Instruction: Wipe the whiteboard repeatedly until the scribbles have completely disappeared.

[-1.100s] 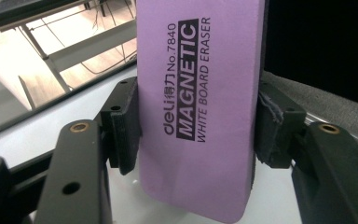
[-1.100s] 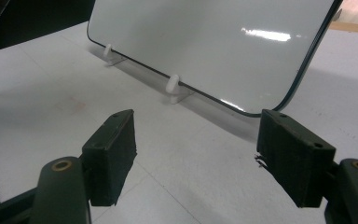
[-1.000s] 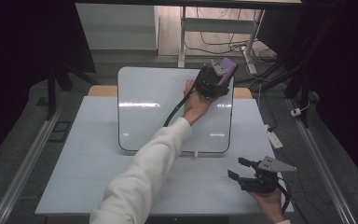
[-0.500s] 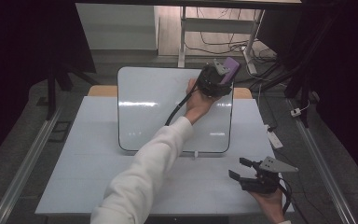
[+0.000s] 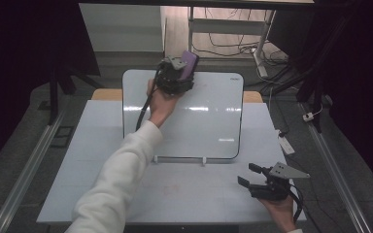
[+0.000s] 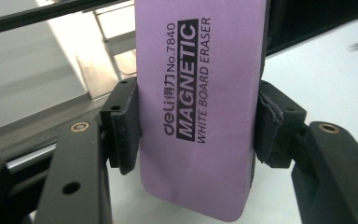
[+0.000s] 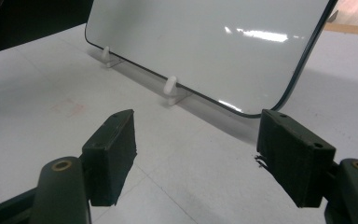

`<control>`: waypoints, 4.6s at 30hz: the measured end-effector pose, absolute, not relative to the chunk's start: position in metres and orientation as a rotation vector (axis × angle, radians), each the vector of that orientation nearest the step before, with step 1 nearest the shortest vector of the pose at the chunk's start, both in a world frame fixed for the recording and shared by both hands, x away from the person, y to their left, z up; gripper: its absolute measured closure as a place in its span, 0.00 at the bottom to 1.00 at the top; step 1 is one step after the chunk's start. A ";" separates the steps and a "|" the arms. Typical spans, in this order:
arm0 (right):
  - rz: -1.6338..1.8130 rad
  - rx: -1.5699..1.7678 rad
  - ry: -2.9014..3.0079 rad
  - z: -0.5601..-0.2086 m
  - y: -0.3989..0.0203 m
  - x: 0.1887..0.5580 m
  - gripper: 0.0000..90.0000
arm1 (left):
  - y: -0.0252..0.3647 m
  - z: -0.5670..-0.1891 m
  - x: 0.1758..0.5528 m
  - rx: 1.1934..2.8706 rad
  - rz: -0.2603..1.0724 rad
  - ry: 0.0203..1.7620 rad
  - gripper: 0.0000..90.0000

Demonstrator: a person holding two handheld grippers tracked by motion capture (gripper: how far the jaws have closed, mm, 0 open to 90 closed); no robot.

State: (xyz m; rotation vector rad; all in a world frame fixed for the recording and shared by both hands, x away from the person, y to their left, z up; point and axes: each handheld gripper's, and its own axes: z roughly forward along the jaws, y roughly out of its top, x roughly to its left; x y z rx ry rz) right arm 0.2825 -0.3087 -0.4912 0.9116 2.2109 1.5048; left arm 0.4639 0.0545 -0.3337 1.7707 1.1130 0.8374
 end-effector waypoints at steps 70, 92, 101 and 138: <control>1.501 0.902 2.212 -0.491 -0.308 0.283 0.30 | 0.080 -0.358 0.442 1.739 0.924 1.160 0.46; 1.488 0.914 2.210 -0.492 -0.308 0.285 0.30 | 0.070 -0.377 0.424 1.805 0.856 1.089 0.45; 1.491 0.916 2.203 -0.492 -0.307 0.286 0.30 | 0.103 -0.380 0.384 1.739 0.708 1.003 0.46; 1.565 0.831 2.223 -0.478 -0.275 0.290 0.30 | 0.116 -0.463 0.281 1.976 0.351 0.786 0.45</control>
